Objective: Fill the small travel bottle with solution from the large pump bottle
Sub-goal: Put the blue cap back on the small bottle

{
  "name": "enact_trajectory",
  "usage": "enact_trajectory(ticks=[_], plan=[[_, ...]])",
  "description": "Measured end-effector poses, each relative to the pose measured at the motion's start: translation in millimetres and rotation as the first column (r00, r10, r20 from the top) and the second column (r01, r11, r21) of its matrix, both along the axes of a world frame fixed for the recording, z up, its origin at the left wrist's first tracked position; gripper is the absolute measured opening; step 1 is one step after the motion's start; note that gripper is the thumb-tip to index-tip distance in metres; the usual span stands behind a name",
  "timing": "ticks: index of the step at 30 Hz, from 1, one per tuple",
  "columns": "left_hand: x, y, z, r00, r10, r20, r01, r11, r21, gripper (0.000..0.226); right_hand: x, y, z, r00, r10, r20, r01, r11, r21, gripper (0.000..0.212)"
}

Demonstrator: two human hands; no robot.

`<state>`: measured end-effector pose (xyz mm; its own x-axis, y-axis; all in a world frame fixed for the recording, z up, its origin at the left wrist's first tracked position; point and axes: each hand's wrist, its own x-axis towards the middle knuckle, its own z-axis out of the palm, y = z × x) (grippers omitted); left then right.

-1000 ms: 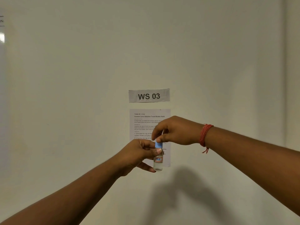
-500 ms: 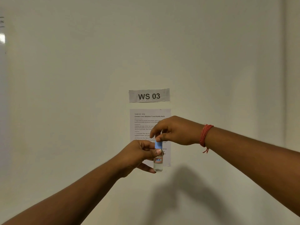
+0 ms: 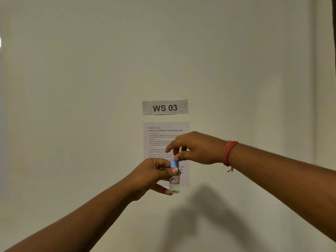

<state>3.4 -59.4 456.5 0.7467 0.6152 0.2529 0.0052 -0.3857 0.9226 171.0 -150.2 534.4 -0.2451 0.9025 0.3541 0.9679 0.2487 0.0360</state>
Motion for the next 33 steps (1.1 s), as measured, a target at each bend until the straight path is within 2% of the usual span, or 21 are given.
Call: enact_trajectory(ticks=[12, 18, 26, 33], plan=[[0.3, -2.5, -1.5, 1.000, -0.020, -0.001, 0.020, 1.000, 0.008, 0.018, -0.9, -2.4, -0.1, 0.999, 0.019, 0.050, -0.018, 1.000, -0.014, 0.022], [-1.1, -3.0, -2.8, 0.999, -0.032, 0.003, 0.032, 0.999, 0.003, 0.016, -0.3, -3.5, -1.5, 1.000, 0.007, 0.023, -0.007, 1.000, -0.002, 0.032], [-0.6, -4.6, -2.3, 1.000, -0.029, -0.002, 0.029, 0.999, 0.013, 0.018, -2.7, -3.7, -2.6, 0.999, 0.020, 0.042, -0.019, 0.999, -0.026, 0.022], [-1.1, -4.5, -5.5, 0.999, -0.042, 0.004, 0.042, 0.999, 0.011, 0.013, -1.9, -0.4, -6.8, 0.999, -0.019, 0.046, 0.019, 1.000, 0.012, 0.028]])
